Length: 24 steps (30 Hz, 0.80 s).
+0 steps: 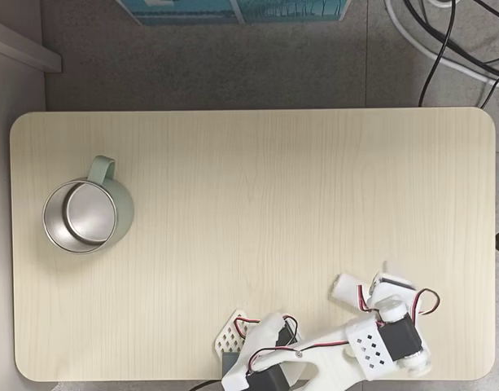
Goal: Grasp a dressing and put it in the cup.
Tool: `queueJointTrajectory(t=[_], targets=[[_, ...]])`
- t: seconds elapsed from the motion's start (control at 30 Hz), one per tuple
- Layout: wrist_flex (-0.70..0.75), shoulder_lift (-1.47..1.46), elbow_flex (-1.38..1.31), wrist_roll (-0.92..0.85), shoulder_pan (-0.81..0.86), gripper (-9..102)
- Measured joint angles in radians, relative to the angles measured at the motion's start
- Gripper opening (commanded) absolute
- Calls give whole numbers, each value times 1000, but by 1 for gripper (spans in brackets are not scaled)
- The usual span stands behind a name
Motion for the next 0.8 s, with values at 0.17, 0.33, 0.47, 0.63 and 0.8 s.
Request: queueJointTrajectory(t=[0.17, 0.33, 0.47, 0.63, 0.8], targets=[[-133, -20, -183, -41, 46, 24], [-284, -11, -302, -60, 91, 25], [-379, 51, -342, -60, 97, 25], [-460, 64, -394, -60, 103, 24], [-492, 83, -410, -60, 104, 18]])
